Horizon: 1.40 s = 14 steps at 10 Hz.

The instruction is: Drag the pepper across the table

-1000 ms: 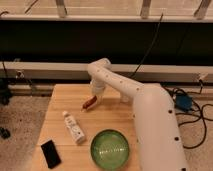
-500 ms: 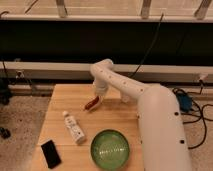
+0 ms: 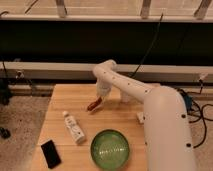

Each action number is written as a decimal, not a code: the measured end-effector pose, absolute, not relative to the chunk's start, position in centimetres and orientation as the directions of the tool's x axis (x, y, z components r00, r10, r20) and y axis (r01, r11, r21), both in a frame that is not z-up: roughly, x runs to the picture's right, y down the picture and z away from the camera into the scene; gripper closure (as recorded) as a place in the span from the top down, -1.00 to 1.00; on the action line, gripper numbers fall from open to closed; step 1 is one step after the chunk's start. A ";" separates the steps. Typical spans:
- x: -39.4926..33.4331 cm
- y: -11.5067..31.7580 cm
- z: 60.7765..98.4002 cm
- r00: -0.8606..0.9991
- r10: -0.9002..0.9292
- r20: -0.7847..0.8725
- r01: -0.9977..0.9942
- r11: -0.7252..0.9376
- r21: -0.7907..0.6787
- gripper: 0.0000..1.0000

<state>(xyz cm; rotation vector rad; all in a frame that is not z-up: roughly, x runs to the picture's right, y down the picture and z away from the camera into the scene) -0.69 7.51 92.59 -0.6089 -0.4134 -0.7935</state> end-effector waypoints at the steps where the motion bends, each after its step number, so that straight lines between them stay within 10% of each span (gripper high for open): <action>1: 0.1 7.6 92.5 0.639 -0.532 0.556 0.760 0.548 -0.349 -1.00; 14: 2.4 8.8 91.2 0.648 -0.531 0.546 0.753 0.553 -0.357 -1.00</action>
